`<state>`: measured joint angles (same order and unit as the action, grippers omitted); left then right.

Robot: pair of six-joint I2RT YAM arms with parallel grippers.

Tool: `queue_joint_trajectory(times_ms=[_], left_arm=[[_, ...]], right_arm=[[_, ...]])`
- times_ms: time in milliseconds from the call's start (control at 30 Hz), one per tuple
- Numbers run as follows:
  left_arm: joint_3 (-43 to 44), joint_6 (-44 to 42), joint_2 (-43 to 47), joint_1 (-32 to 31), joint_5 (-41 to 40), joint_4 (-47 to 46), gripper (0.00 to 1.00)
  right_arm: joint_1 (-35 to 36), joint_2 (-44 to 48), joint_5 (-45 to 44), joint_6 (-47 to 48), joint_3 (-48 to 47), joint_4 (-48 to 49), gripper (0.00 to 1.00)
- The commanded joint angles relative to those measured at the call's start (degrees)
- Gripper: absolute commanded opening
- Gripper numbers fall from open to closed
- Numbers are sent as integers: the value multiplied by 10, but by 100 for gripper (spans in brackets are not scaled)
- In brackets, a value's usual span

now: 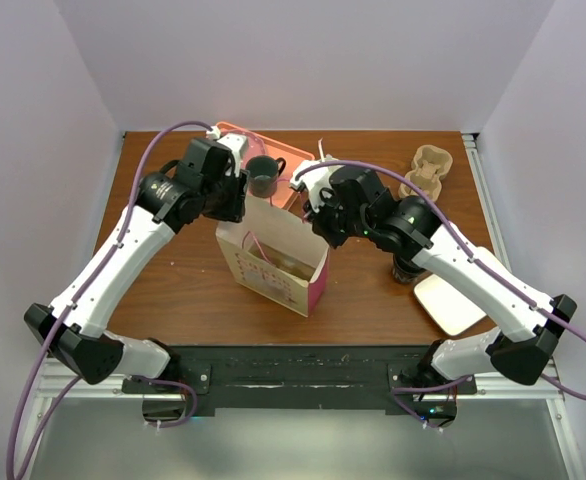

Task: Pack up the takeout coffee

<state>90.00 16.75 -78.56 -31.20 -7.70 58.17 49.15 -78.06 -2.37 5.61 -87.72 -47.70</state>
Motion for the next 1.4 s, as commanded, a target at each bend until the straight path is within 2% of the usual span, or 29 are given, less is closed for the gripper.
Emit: queue_joint_trajectory(times_ms=[0,100,200,233,300,333,400,433,467,500,567,600,700,800,867,900,1033,1233,1367], left_arm=[[22,-28,-12,18,-2,-18,50],[22,-31,-23,28,15,-25,45],[13,-26,-21,30,27,-25,31],[11,-24,-19,30,40,-26,22],[4,-15,-7,30,54,-30,15],[1,-10,-4,30,70,-31,7],[-15,9,10,30,95,-43,0],[-24,18,16,30,117,-49,0],[-32,36,21,30,127,-54,0],[-50,44,32,30,131,-65,0],[-67,63,42,30,142,-76,0],[-78,68,50,30,144,-83,0],[-88,83,57,30,131,-84,0],[-104,95,75,30,126,-114,0],[-105,101,84,30,116,-127,0],[-102,103,92,30,109,-136,0],[-114,106,122,30,82,-169,0],[-187,105,195,30,89,-239,0],[-249,134,229,25,120,-248,0]], right_arm=[[-1,6,22,15,4,31,0],[0,12,22,14,11,31,0],[-2,18,18,14,18,32,0],[-2,19,16,14,17,32,0],[-7,19,14,13,19,32,0],[-9,19,12,9,18,35,0],[-16,15,7,-1,12,37,7],[-18,12,5,-15,5,31,10],[-19,8,-9,-24,-16,26,24],[-20,3,-20,-37,-31,19,31],[-20,-1,-35,-84,-77,-2,36],[-20,-2,-41,-100,-93,-8,49],[-20,-1,-54,-172,-146,-34,59],[-20,0,-58,-230,-177,-51,63],[-20,-2,-90,-278,-200,-78,67],[-20,-4,-145,-296,-212,-92,68],[-44,-30,-258,-370,-252,-205,69],[-118,-37,-323,-376,-189,-244,72],[-159,-17,-330,-386,-102,-251,78]])
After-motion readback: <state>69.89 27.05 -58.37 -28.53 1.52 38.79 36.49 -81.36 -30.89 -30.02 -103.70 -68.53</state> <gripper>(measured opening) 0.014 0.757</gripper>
